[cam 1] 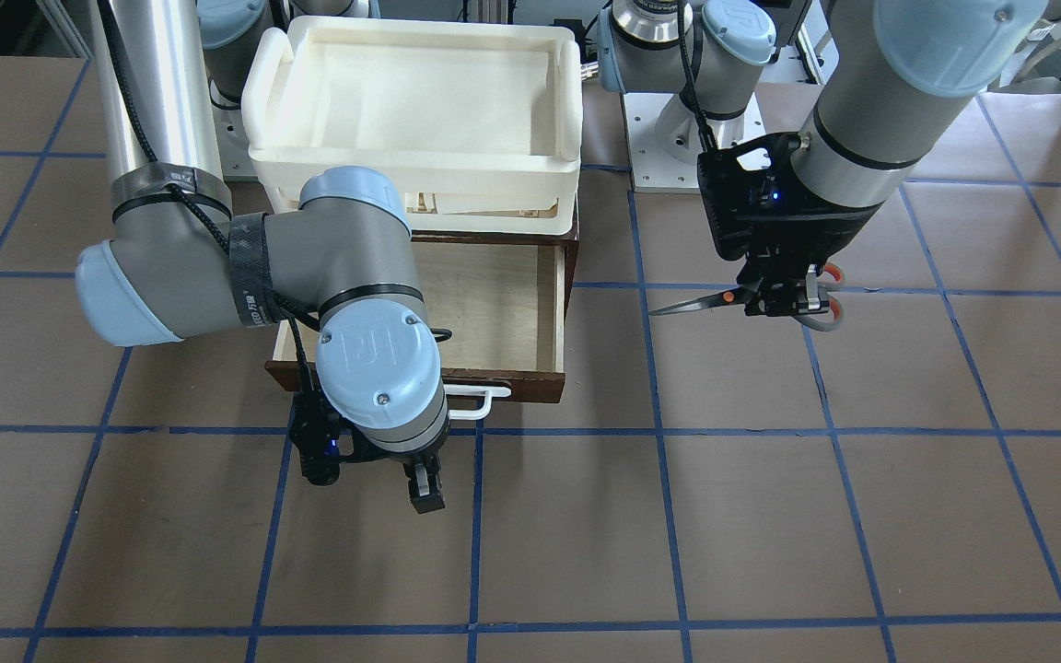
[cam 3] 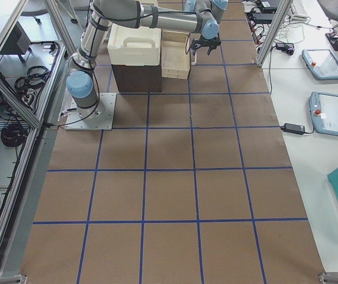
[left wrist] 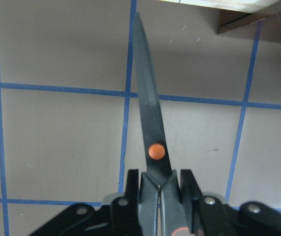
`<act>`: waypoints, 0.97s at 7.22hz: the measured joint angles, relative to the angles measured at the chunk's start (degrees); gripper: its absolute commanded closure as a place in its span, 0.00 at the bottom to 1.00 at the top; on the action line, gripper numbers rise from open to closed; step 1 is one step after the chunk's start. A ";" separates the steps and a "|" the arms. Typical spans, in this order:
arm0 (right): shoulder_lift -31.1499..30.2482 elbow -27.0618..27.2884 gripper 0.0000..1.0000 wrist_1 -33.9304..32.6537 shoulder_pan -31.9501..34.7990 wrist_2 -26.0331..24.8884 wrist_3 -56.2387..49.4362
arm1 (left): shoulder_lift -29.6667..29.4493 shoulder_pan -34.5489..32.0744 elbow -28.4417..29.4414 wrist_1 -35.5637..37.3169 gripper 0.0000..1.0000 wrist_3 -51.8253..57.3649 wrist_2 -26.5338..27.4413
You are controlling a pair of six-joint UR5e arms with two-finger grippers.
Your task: Place scissors in drawer with both arms
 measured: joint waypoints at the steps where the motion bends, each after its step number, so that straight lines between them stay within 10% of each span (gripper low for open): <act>1: 0.01 -0.03 0.00 0.00 -0.04 0.01 -0.02 | 0.98 -1.11 -0.27 -0.51 0.96 -0.56 0.16; 7: -1.46 -1.25 0.00 0.37 -0.14 -1.20 -0.06 | 2.85 -2.47 -1.00 -1.96 0.96 0.76 -0.20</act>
